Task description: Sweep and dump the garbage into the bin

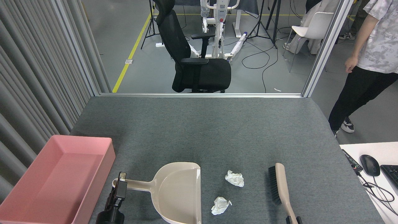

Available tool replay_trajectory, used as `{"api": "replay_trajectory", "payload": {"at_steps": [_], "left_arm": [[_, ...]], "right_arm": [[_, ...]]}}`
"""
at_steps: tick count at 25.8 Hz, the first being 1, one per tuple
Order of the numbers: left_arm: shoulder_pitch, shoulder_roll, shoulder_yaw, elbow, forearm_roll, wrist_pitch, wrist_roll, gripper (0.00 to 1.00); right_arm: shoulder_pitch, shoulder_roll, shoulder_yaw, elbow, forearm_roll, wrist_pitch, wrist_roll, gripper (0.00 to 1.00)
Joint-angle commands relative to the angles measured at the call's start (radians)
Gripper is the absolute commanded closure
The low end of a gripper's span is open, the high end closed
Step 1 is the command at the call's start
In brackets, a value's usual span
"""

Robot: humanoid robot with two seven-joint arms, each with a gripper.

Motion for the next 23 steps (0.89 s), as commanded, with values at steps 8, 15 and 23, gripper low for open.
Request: {"api": "replay_trajectory", "payload": {"at_steps": [8,15,23], "left_arm": [[0.009,0.000,0.001,0.006,0.000,-0.030,0.000,0.53],[-0.004,0.003,-0.005,0.017,-0.008,-0.093,0.000,0.68],[-0.005,0.003,-0.005,0.031,-0.067,-0.118,0.001,0.79]], "right_arm": [[0.000,-0.001,-0.001,0.000,0.000,0.001,0.002,0.86],[0.001,-0.001,-0.002,0.000,0.000,0.001,0.002,0.86],[0.001,0.000,-0.001,0.000,0.000,0.000,0.002,0.86]]}}
